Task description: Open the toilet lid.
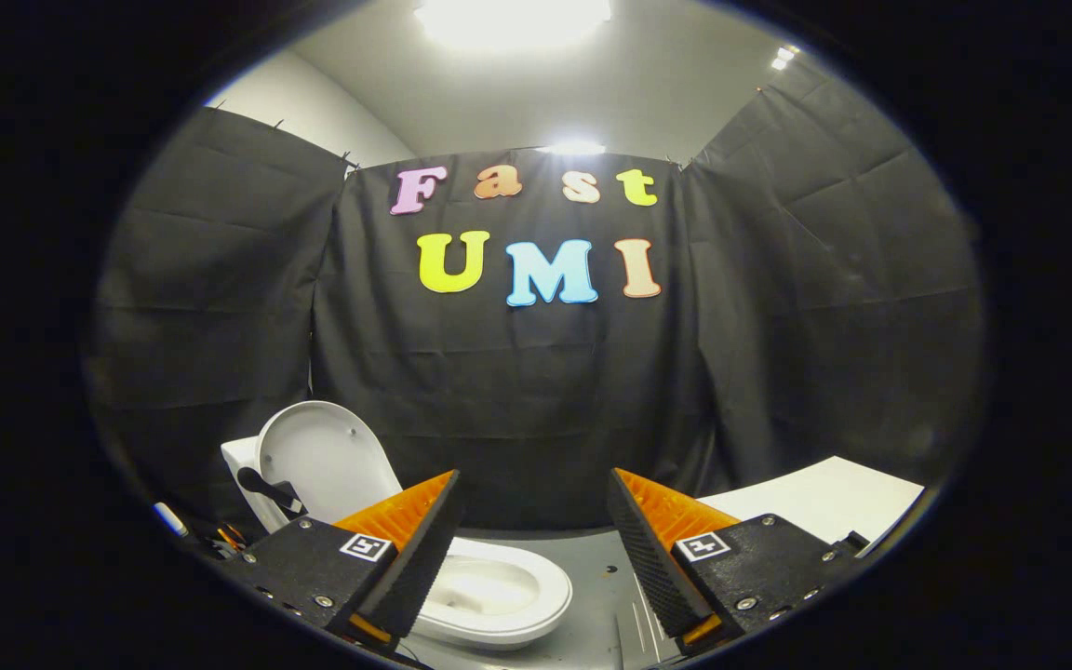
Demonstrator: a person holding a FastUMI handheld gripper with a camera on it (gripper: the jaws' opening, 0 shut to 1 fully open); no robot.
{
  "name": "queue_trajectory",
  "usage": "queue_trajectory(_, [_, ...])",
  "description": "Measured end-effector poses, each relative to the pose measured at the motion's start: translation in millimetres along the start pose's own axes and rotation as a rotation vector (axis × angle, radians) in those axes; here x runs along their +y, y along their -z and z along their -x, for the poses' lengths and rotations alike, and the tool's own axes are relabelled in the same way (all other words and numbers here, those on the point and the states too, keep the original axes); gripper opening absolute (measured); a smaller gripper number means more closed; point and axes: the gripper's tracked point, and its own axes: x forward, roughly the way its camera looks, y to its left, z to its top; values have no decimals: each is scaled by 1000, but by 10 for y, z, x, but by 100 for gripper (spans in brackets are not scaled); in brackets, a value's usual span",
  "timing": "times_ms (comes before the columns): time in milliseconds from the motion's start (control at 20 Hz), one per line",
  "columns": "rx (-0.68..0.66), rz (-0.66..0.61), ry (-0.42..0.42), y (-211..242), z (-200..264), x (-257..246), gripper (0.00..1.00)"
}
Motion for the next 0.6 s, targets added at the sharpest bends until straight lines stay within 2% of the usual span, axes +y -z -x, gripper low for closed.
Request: queue_trajectory(600, [-18,187,-46,-241,148,225,95])
